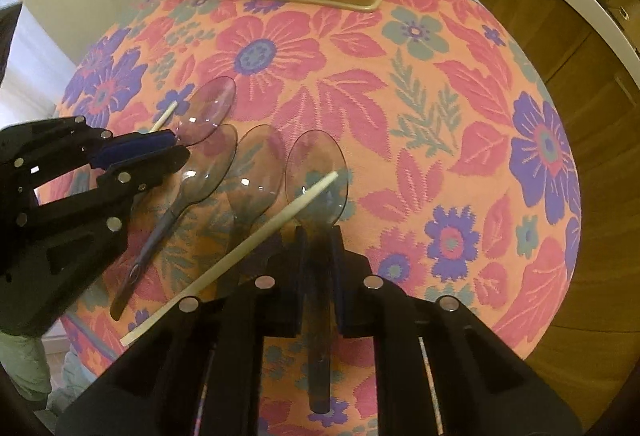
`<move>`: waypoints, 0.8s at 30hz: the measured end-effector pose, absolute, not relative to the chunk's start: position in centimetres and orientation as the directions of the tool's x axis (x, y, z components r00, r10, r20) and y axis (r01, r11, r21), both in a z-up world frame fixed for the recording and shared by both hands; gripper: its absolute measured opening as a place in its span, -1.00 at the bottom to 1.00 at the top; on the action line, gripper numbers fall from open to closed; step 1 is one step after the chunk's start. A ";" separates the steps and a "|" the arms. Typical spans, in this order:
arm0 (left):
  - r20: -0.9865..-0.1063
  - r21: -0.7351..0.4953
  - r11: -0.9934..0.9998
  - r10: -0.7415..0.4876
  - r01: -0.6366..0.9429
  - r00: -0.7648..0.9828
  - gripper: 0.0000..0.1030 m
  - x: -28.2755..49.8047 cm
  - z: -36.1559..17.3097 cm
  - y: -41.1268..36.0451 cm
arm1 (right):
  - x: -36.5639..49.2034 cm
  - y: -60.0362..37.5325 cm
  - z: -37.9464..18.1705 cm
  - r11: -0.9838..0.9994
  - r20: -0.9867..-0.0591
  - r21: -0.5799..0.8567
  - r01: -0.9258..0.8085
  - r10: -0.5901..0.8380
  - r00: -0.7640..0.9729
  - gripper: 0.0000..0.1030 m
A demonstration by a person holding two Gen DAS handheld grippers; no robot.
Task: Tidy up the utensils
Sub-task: 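Grasp a clear plastic spoon with the right tool while the left tool reaches toward spoons, then lift and carry the spoon in the right tool while the left tool carries another spoon to the basket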
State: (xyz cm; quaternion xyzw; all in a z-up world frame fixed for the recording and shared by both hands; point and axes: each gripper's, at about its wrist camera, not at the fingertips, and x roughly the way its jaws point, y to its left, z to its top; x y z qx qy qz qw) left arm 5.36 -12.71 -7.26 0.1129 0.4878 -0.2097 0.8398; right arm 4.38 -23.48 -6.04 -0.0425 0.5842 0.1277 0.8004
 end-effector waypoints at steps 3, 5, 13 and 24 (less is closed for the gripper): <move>-0.818 -0.096 0.891 -0.325 0.444 0.475 -0.81 5.2 -5.9 -11.2 | 3.5 -25.6 -4.7 0.965 -0.914 0.121 -0.234 0.200 0.353 -0.83; -0.778 -0.138 0.887 -0.372 0.440 0.506 -0.81 5.2 -4.5 -10.5 | 3.5 -26.6 -3.6 0.968 -0.895 0.117 -0.222 0.200 0.398 -0.83; -0.558 -0.217 0.870 -0.483 0.443 0.675 -0.81 4.8 3.4 -7.1 | 3.8 -27.7 3.4 0.957 -0.742 0.122 -0.262 0.263 0.617 -0.83; -0.293 -0.249 0.867 -0.493 0.432 0.819 -0.81 8.7 12.9 -5.8 | 8.1 -26.4 12.7 0.921 -0.477 0.173 -0.350 0.389 0.788 -0.83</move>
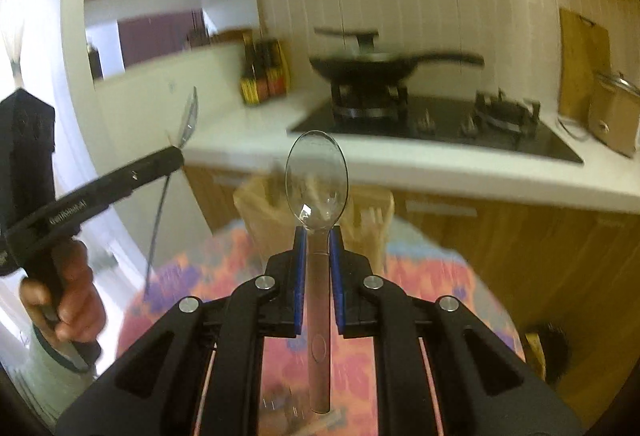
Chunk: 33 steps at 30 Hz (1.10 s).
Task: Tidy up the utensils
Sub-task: 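Lift and carry the spoon in the right tool while the left tool carries another spoon to the basket, then open the left tool over the basket while the right tool releases its spoon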
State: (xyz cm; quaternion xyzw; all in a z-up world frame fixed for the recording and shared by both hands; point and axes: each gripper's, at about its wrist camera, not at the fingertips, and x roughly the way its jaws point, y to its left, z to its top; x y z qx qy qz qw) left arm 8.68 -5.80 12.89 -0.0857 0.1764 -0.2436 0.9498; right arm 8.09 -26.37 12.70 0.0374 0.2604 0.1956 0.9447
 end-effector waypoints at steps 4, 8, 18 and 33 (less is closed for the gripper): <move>-0.225 -0.258 0.854 -0.508 0.452 0.831 -0.81 10.8 14.6 -6.4 | 10.6 -26.3 14.7 0.914 -0.403 0.212 -0.346 0.404 0.821 -0.83; -0.166 -0.267 0.850 -0.505 0.455 0.847 -0.81 13.0 15.0 -7.2 | 13.6 -26.9 16.2 0.911 -0.302 0.246 -0.330 0.396 0.867 -0.82; -0.146 -0.297 0.863 -0.464 0.409 0.874 -0.80 19.0 11.4 -9.2 | 19.6 -26.5 14.0 0.942 -0.221 0.239 -0.235 0.288 0.932 -0.82; -0.180 -0.290 0.881 -0.434 0.374 0.883 -0.66 19.5 8.3 -9.4 | 20.4 -26.9 10.5 0.932 -0.277 0.261 -0.252 0.323 0.905 -0.76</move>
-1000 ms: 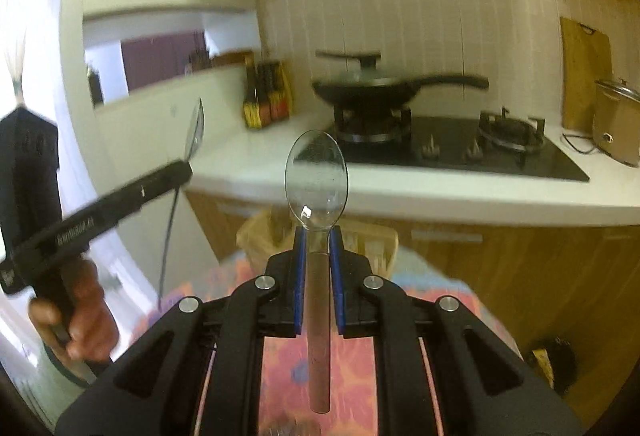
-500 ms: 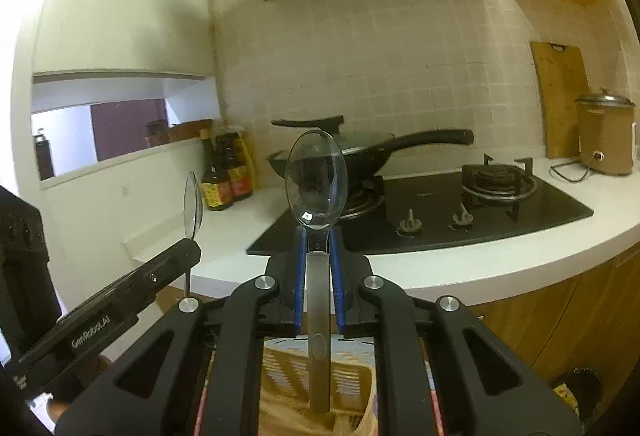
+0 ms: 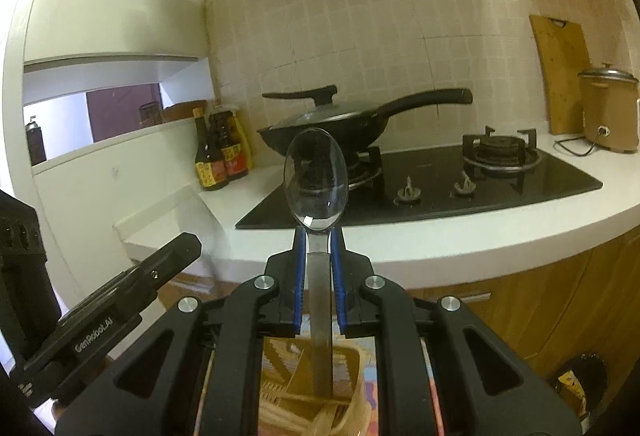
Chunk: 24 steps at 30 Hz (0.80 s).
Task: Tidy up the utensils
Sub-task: 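Open the left tool over the basket while the right tool releases its spoon, then grasp a clear spoon with the left tool while the right tool grasps a wooden chopstick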
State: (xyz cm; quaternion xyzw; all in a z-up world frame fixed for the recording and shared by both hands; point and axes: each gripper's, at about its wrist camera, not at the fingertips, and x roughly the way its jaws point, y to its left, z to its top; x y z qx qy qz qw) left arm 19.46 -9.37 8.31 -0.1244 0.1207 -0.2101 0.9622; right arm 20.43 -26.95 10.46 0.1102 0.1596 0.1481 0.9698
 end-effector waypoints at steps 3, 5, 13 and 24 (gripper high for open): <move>-0.184 -0.305 0.878 -0.435 0.370 0.881 -0.51 18.7 8.4 -8.4 | 19.4 -27.1 10.5 0.929 -0.280 0.260 -0.263 0.333 0.900 -0.52; -0.184 -0.316 0.875 -0.435 0.366 0.882 -0.39 18.0 8.6 -7.6 | 18.4 -26.9 10.8 0.929 -0.288 0.248 -0.275 0.341 0.895 -0.47; -0.205 -0.282 0.863 -0.481 0.419 0.853 -0.07 12.7 10.4 -6.0 | 13.1 -27.4 12.4 0.933 -0.315 0.252 -0.256 0.329 0.890 -0.10; -0.362 -0.245 0.867 -0.497 0.433 0.789 -0.03 5.9 9.4 -4.8 | 6.3 -27.1 10.5 0.935 -0.515 0.288 -0.205 0.332 0.791 -0.10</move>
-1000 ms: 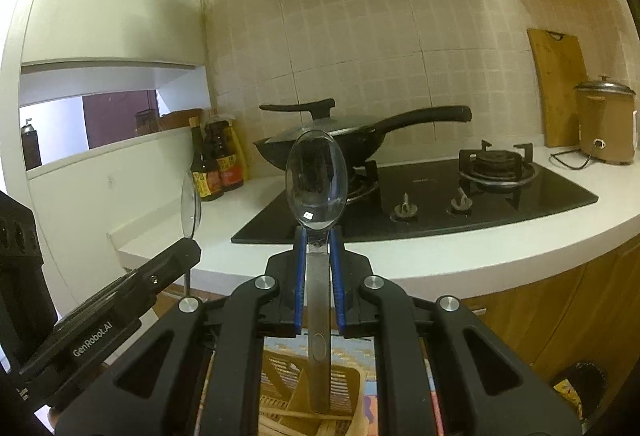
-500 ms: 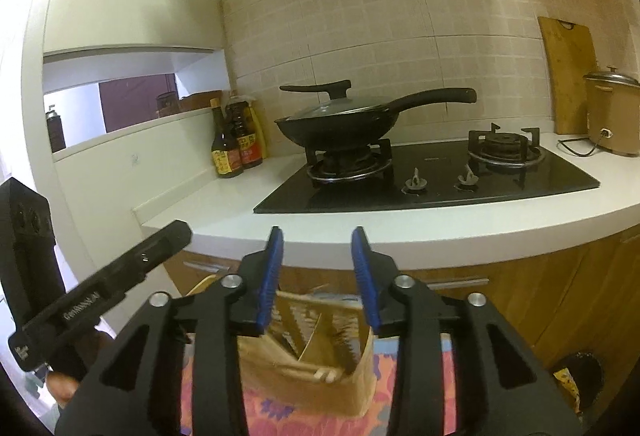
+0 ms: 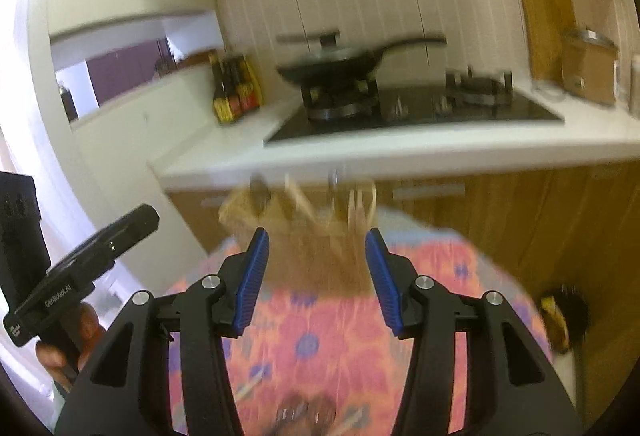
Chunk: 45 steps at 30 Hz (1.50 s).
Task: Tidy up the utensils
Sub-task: 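Grasp a clear spoon with the left tool while the right tool grasps a wooden chopstick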
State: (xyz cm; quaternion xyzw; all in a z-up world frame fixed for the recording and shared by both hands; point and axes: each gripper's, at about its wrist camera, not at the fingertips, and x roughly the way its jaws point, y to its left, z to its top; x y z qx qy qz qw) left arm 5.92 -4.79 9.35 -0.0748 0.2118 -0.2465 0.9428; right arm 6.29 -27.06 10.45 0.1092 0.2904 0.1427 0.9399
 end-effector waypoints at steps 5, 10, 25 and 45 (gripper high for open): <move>-0.512 -0.240 0.872 -0.487 0.427 0.708 -0.06 4.2 5.3 -4.7 | 3.7 -26.2 5.3 0.943 -0.674 0.294 -0.157 0.322 0.665 -0.10; -0.651 -0.272 0.854 -0.503 0.444 0.569 -0.14 2.8 -0.1 -5.5 | 1.2 -25.6 -0.8 0.925 -0.780 0.366 -0.104 0.366 0.508 -0.32; -0.808 -0.211 0.859 -0.422 0.466 0.412 -0.31 1.6 -7.0 -10.1 | 2.4 -24.2 -6.7 0.932 -0.852 0.361 -0.015 0.336 0.402 -0.65; -0.796 -0.142 0.893 -0.360 0.428 0.486 -0.81 2.0 -6.6 -11.3 | 2.6 -27.1 -4.2 0.966 -0.869 0.253 -0.045 0.248 0.429 -0.90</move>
